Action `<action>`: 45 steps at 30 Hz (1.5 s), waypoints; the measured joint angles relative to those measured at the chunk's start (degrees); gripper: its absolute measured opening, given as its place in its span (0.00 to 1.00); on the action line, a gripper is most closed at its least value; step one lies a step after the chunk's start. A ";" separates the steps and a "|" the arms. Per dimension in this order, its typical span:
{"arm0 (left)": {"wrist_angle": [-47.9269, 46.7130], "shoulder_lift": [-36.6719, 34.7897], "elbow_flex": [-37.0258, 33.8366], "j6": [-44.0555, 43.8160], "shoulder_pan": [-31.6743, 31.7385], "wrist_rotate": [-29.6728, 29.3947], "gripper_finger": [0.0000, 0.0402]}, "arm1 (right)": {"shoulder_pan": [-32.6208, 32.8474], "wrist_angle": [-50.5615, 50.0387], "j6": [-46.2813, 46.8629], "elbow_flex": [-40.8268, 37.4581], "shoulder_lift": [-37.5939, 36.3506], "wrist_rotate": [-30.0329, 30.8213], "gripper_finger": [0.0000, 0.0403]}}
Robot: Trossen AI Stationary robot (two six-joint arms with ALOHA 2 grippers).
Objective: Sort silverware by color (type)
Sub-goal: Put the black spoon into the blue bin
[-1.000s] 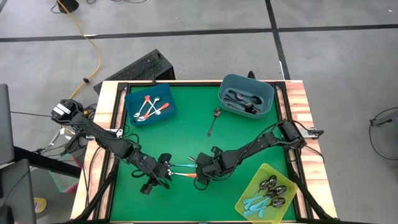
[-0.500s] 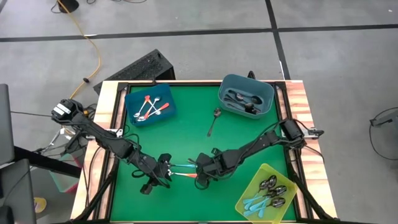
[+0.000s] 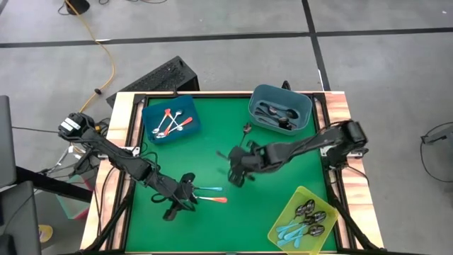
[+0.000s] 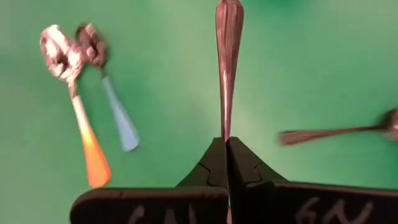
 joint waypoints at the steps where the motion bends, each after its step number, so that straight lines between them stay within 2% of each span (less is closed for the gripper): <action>1: 0.30 0.00 0.00 -0.24 0.00 -0.62 0.28 | -0.73 -0.79 -1.07 0.03 -1.10 0.90 0.01; 15: 2.71 0.00 0.00 -6.45 0.00 -9.23 0.28 | -13.19 -16.15 -17.52 0.07 -20.27 4.25 0.01; 27: 2.46 0.00 0.00 -9.16 0.00 -15.36 0.28 | -25.09 -34.10 -23.58 -0.03 -28.91 10.03 0.00; 34: 2.41 0.00 0.00 -11.15 -0.04 -16.88 0.28 | -29.27 -32.78 -24.98 -7.02 -31.94 10.62 0.00; 41: 2.79 0.00 0.00 -11.91 -0.09 -18.04 0.28 | -31.71 -23.94 -26.98 -14.82 -33.77 9.72 0.00; 45: 2.94 0.00 0.00 -12.50 -0.09 -18.04 0.28 | -32.77 -16.96 -29.07 -18.09 -33.77 7.02 0.00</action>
